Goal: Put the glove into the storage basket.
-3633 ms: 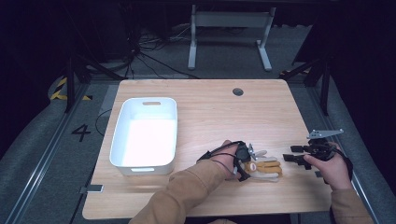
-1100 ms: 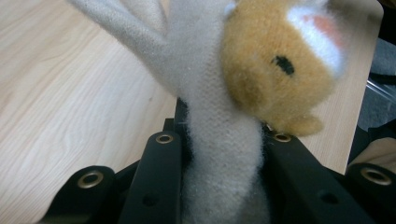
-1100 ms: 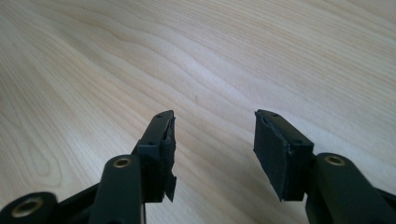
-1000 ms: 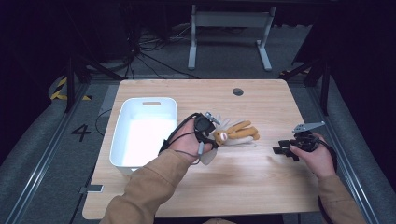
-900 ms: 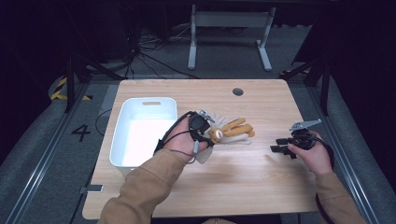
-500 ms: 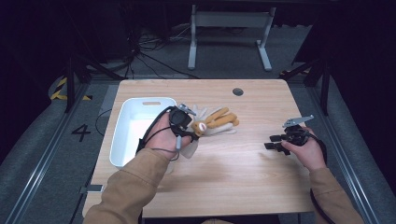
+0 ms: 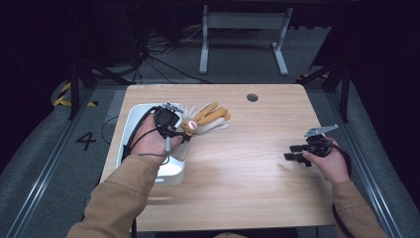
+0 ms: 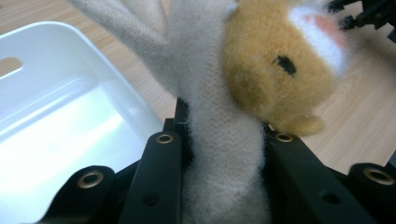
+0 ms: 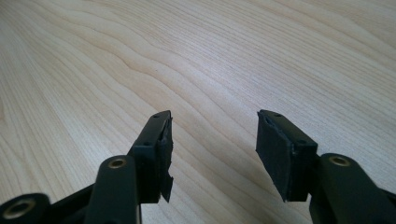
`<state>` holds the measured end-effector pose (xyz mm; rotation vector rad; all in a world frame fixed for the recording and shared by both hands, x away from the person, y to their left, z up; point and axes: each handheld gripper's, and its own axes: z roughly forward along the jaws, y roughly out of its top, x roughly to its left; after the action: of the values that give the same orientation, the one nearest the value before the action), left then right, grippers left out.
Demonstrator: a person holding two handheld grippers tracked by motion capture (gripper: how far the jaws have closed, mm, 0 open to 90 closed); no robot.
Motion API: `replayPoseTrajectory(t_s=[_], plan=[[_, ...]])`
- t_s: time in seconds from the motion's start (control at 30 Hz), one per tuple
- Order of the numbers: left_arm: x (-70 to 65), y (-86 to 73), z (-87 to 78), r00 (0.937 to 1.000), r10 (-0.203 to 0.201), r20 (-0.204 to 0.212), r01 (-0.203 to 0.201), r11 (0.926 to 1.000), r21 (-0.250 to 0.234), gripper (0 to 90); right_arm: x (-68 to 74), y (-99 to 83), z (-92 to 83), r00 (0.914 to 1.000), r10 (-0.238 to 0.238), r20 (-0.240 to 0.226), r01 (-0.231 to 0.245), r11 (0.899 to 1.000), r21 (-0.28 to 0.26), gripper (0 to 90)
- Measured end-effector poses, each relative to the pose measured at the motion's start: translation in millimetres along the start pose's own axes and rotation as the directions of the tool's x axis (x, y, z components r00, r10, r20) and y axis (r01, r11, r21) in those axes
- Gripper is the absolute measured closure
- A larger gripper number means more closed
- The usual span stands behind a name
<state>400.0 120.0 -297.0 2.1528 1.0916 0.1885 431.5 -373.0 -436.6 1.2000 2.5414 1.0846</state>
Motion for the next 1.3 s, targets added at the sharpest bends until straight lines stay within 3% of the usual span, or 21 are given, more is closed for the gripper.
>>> replayPoseTrajectory(t_s=[0.17,0.27,0.3,0.33,0.37,0.67,0.7,0.73,0.77,0.8,0.83,0.87,0.9,0.93,1.07,1.1,1.2,1.3], plan=[[11.9,-2.9,-4.7,0.9989,-0.041,-0.023,0.041,0.9991,-0.014,75.3,-0.8,-2.2,-1.2,1.0,0.001,-0.002,-0.001,1.0,0.001,46.0],[23.6,-6.2,-10.2,0.994,-0.094,-0.056,0.093,0.9955,-0.018,75.2,-1.8,-3.7,-3.9,0.9999,0.01,0.001,-0.01,1.0,-0.007,45.9],[23.6,-6.2,-10.2,0.994,-0.094,-0.056,0.093,0.9955,-0.018,75.2,-1.8,-3.7,-3.9,0.9999,0.01,0.001,-0.01,1.0,-0.007,45.9],[28.6,-7.8,-13.3,0.9898,-0.121,-0.075,0.12,0.9926,-0.021,75.2,-2.8,-4.4,-5.1,0.9999,0.013,-0.001,-0.013,1.0,-0.011,45.9],[28.6,-7.8,-13.3,0.9898,-0.121,-0.075,0.12,0.9926,-0.021,75.2,-2.8,-4.4,-5.1,0.9999,0.013,-0.001,-0.013,1.0,-0.011,45.9],[44.4,-12.0,-18.1,0.9667,-0.217,-0.136,0.212,0.976,-0.048,75.1,-7.4,-8.0,-9.3,0.9995,0.028,-0.014,-0.028,0.999,-0.037,45.7],[44.4,-12.0,-18.1,0.9667,-0.217,-0.136,0.212,0.976,-0.048,75.1,-7.4,-8.0,-9.3,0.9995,0.028,-0.014,-0.028,0.999,-0.037,45.7],[46.5,-13.0,-16.5,0.9608,-0.227,-0.159,0.224,0.9738,-0.042,75.0,-7.2,-7.9,-9.3,0.9995,0.028,-0.017,-0.029,0.999,-0.04,45.7],[46.5,-13.0,-16.5,0.9608,-0.227,-0.159,0.224,0.9738,-0.042,75.0,-7.4,-7.9,-9.6,0.9994,0.027,-0.021,-0.028,0.999,-0.041,45.7],[49.4,-13.8,-16.7,0.9495,-0.246,-0.195,0.241,0.9693,-0.048,75.0,-7.4,-8.0,-9.8,0.9994,0.028,-0.02,-0.028,0.999,-0.042,45.7],[51.3,-14.3,-17.0,0.9445,-0.259,-0.202,0.253,0.9658,-0.055,75.0,-7.6,-8.1,-9.8,0.9994,0.028,-0.022,-0.029,0.999,-0.042,45.5],[51.3,-14.3,-17.0,0.9445,-0.259,-0.202,0.253,0.9658,-0.055,75.0,-7.6,-8.1,-9.8,0.9994,0.028,-0.022,-0.029,0.999,-0.042,45.5],[54.1,-16.0,-17.3,0.9349,-0.284,-0.213,0.278,0.9589,-0.058,75.0,-8.3,-8.9,-9.1,0.9993,0.03,-0.023,-0.031,0.999,-0.043,45.4],[54.1,-16.0,-17.3,0.9349,-0.284,-0.213,0.278,0.9589,-0.058,75.0,-8.3,-8.9,-9.1,0.9993,0.03,-0.023,-0.031,0.999,-0.043,45.4],[59.0,-21.4,-17.4,0.909,-0.344,-0.236,0.337,0.9389,-0.072,75.0,-9.8,-10.6,-7.8,0.999,0.038,-0.026,-0.038,0.999,-0.034,45.4],[59.0,-21.4,-17.4,0.909,-0.344,-0.236,0.337,0.9389,-0.072,75.0,-9.8,-10.6,-7.8,0.999,0.038,-0.026,-0.038,0.999,-0.034,45.4],[63.0,-24.1,-16.7,0.8913,-0.381,-0.246,0.372,0.9244,-0.082,75.0,-5.6,-7.7,-9.3,0.9996,0.024,-0.019,-0.024,0.999,-0.038,45.0],[63.4,-24.1,-16.5,0.8891,-0.391,-0.237,0.382,0.9201,-0.086,75.0,-4.6,-6.5,-9.9,0.9996,0.017,-0.021,-0.017,0.999,-0.041,45.0]])
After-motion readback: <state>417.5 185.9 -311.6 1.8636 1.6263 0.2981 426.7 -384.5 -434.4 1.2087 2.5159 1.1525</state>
